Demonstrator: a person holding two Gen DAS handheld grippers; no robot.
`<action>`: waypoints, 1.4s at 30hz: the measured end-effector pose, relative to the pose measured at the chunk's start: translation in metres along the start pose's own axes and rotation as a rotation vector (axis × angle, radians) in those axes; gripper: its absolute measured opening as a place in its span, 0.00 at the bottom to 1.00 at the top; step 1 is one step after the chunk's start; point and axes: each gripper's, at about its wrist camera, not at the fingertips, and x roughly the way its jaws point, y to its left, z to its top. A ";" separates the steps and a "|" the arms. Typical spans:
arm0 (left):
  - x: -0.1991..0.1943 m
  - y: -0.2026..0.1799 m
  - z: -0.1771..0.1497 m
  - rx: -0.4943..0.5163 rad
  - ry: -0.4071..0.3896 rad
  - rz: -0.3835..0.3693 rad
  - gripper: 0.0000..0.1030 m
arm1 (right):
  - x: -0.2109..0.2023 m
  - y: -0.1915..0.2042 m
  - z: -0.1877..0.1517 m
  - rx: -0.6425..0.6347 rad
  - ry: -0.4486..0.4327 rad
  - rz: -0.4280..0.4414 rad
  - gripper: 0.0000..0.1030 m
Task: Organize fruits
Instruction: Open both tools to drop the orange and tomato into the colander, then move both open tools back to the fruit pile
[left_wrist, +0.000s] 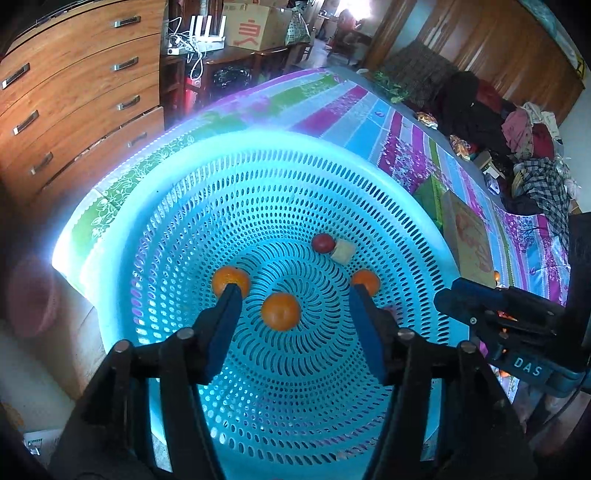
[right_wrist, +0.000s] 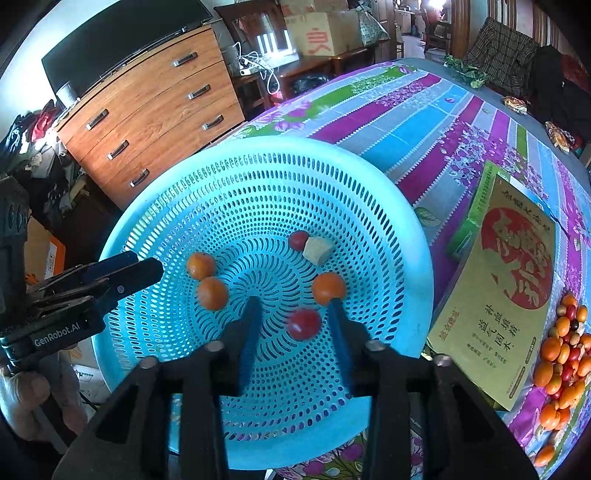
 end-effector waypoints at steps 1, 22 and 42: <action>0.001 0.000 0.001 0.000 0.001 0.002 0.66 | 0.000 -0.001 0.000 0.003 -0.003 0.003 0.52; -0.056 -0.064 -0.004 0.150 -0.353 0.028 1.00 | -0.128 -0.040 -0.101 0.055 -0.478 -0.181 0.88; -0.004 -0.234 -0.058 0.506 -0.234 0.002 1.00 | -0.177 -0.175 -0.290 0.394 -0.350 -0.362 0.89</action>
